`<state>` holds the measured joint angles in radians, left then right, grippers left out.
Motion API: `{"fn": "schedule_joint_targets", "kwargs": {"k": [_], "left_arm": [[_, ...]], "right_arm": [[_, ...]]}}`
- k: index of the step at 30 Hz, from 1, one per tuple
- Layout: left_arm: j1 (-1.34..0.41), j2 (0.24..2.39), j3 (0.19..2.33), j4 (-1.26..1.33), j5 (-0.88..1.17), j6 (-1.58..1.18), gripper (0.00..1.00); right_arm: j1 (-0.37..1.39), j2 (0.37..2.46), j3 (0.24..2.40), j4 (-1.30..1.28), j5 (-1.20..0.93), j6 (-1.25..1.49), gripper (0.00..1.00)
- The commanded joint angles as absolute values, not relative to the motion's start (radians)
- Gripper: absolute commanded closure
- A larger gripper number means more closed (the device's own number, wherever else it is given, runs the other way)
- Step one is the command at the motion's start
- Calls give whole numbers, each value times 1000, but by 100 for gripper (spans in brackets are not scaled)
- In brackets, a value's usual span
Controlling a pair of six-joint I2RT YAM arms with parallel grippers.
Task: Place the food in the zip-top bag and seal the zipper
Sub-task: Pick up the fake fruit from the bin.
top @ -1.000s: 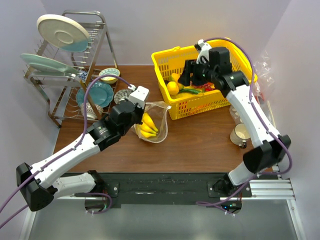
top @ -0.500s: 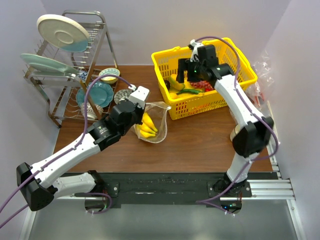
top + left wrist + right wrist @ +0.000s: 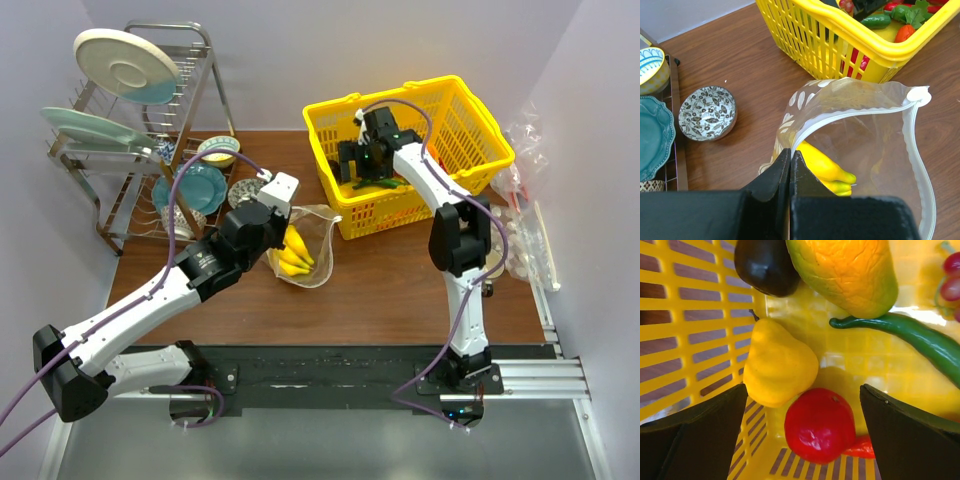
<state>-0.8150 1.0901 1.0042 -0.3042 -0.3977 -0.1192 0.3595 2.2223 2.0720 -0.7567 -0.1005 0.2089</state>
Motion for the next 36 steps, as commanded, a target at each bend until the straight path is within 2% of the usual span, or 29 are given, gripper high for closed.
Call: {"fn": "schedule_joint_targets", "kwargs": {"k": [1,9,15,17,19,21,27,28,32,36], "left_arm": [[-819,1089,1039,-278,-414,-112,100],[-819,1086,1034,-276,-416,-114,100],[-818,1088,1035,-278,-417,-112,100],[-818,1089,1035,-278,-419,-112,100],[-819,1091,1037,-276,-420,-112,100],[-819,1091,1039,-279,-420,-112,100],[-819,1094,1045,-279,-420,-109,100],[-818,1095,1043,-278,-420,-110,100],[-819,1095,1043,-278,-417,-112,100],[-819,1095,1046,-275,-417,-109,100]], "right_arm": [[360,2240,2088,-746,-170,221,2],[359,2319,2082,-701,-235,232,6],[360,2401,2105,-693,-261,244,12],[360,2420,2103,-690,-262,245,16],[360,2424,2105,-695,-265,245,25],[359,2399,2096,-693,-265,244,31],[360,2257,2054,-652,-213,230,35],[360,2247,2057,-653,-209,227,41],[360,2198,2065,-661,-201,218,47],[360,2158,2063,-676,-195,215,48]]}}
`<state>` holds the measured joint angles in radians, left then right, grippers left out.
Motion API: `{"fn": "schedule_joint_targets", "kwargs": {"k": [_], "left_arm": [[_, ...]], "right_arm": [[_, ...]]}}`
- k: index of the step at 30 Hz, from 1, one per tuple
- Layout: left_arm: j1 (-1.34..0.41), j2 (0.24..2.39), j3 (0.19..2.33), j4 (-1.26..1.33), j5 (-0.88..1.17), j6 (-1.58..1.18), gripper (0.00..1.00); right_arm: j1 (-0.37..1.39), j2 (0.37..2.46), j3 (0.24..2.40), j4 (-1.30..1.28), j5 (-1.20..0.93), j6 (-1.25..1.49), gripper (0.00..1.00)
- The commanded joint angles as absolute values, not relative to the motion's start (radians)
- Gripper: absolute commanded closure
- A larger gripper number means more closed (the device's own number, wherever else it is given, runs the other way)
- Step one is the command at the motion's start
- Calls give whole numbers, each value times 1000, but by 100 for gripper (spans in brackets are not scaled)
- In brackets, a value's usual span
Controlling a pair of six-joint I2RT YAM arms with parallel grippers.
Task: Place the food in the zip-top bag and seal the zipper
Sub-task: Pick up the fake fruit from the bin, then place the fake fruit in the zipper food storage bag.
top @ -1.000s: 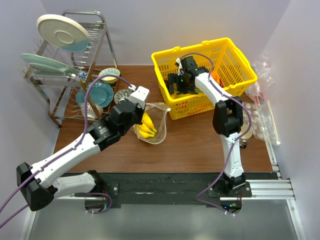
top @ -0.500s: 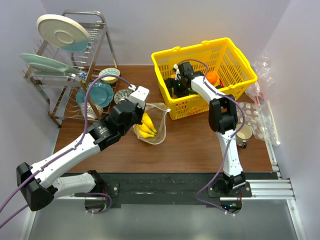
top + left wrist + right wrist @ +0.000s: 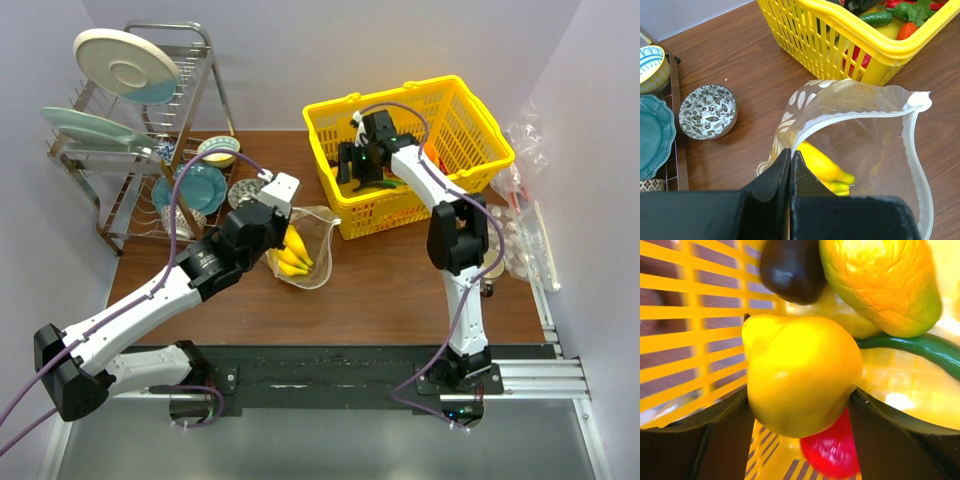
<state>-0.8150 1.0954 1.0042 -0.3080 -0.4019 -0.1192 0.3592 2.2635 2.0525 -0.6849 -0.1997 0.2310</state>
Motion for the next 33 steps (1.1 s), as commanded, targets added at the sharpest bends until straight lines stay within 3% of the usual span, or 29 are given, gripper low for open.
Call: {"fn": "schedule_joint_targets", "kwargs": {"k": [1,13,20,33], "left_arm": [[-819,1095,1048,-275,-416,-109,100],[-819,1114,1065,-268,-408,-109,100],[-819,1123,1074,-268,-405,-107,100],[-818,1150,1124,-337,-413,-150,100]], "right_arm": [[360,2139,2063,-678,-184,213,48],[360,1873,1990,-726,-68,164,48],[365,1666,1804,-700,-138,157,48],[567,1316,1508,-729,-222,138,49]]}}
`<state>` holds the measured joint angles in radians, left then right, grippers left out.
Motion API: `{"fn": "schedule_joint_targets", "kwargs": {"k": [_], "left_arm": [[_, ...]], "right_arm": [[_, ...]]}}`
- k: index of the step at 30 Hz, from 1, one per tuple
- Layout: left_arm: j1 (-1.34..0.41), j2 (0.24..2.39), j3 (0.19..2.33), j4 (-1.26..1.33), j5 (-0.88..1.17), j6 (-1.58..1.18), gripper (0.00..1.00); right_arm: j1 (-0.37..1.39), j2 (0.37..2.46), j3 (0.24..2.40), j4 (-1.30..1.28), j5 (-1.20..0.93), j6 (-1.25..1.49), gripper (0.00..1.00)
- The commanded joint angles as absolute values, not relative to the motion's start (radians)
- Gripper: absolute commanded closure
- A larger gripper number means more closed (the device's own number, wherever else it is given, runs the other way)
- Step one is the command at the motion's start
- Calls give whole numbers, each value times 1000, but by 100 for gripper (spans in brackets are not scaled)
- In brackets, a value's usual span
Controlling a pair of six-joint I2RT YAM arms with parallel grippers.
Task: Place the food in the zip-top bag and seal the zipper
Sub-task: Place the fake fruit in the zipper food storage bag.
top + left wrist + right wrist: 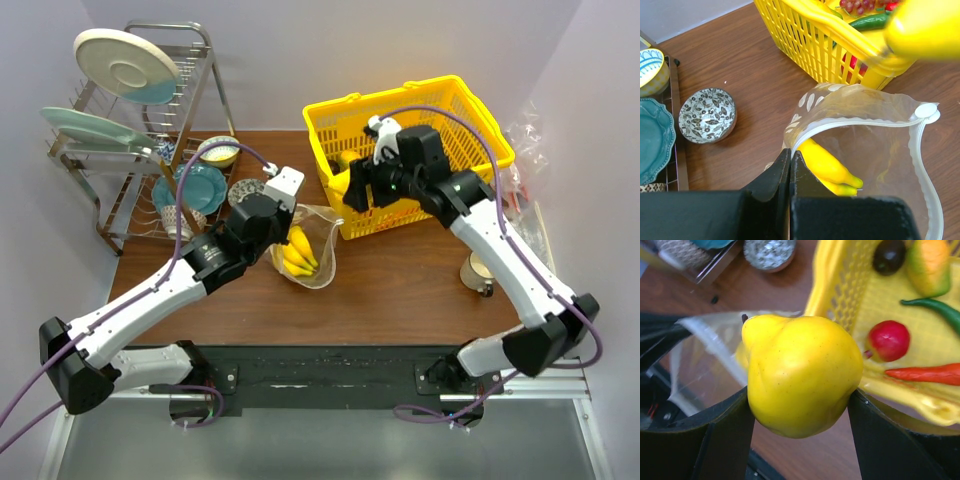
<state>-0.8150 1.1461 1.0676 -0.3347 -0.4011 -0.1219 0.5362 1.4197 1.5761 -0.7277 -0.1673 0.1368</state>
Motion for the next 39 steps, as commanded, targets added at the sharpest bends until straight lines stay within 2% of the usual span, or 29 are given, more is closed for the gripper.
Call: {"fn": "schedule_joint_targets", "kwargs": {"k": [1,11,16,33,39], "left_arm": [[-819,1154,1134,-344,-414,-155,100],[-818,1204,1183,-393,-393,-199,100],[-819,1212,1186,-387,-376,-209,100],[-818,1212,1213,-388,-327,-222,100],[-819,1180,1229,-393,-290,-236,100]], "right_arm": [[574,1299,1491,-730,-233,144,49],[670,1204,1319,-696,-295,227,51],[741,1255,1325,-655,-243,276,51],[762,1433,1305,-399,-129,452,53],[762,1462,1307,-330,-75,466,49]]}}
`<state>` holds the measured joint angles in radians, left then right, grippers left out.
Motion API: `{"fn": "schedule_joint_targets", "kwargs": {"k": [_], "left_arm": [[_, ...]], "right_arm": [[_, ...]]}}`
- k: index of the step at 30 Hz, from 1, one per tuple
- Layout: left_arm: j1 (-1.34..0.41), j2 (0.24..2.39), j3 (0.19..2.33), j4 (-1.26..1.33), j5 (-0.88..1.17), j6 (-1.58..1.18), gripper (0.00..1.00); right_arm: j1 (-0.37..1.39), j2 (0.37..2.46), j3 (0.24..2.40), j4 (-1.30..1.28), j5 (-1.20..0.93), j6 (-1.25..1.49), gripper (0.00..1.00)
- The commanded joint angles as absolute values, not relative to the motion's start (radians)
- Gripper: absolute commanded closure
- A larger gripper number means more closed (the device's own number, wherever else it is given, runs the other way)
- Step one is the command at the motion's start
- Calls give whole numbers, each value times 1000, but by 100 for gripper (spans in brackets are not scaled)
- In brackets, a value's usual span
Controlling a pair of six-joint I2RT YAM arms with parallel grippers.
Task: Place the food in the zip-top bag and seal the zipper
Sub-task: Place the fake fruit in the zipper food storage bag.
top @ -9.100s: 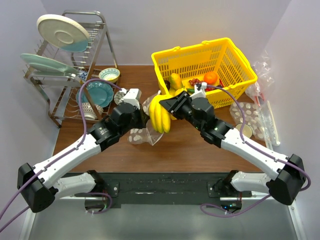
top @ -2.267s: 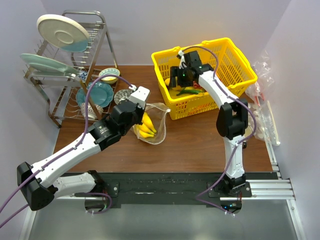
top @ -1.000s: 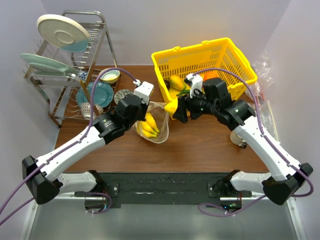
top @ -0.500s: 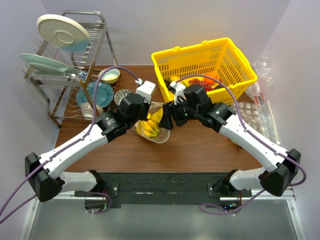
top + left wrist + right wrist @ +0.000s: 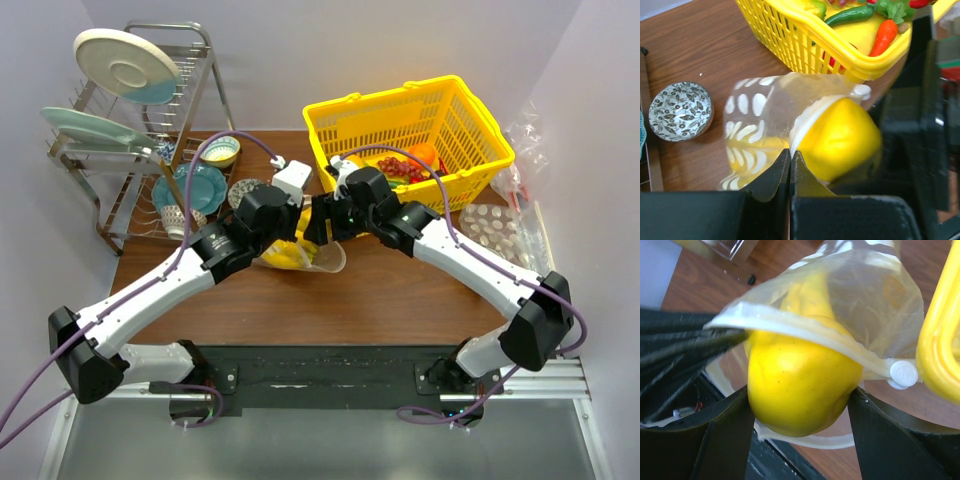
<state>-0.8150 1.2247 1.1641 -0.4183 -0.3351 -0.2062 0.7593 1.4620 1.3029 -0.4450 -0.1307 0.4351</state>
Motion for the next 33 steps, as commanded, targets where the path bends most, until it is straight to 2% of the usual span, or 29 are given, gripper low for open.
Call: {"fn": "schedule_joint_targets", "kwargs": {"k": [1,12,16,17,21,28,33], "left_arm": [[-819,1177,1232,-397,-285,-238,100],[-770,1154,1255,-426,-221,-311,100],[-729,1152,1258,-442,-187,-324,100],[-727,1149,1255,-442,-186,-324,100],[-718,1149,1258,-456,-193,-333,100],[-678,1161,1262,-483,-192,-347,100],[-677,1154,1262,-483,-199,-339,100]], "right_arm": [[761,1466,1301,-307,-89,475,48],[762,1482,1244,-199,-127,543,40],[762,1463,1233,-199,-89,549,13],[762,1459,1232,-199,-83,549,12],[762,1428,1238,-227,-74,537,12],[762,1347,1238,-412,-46,460,21],[762,1255,1180,-520,61,419,26]]}}
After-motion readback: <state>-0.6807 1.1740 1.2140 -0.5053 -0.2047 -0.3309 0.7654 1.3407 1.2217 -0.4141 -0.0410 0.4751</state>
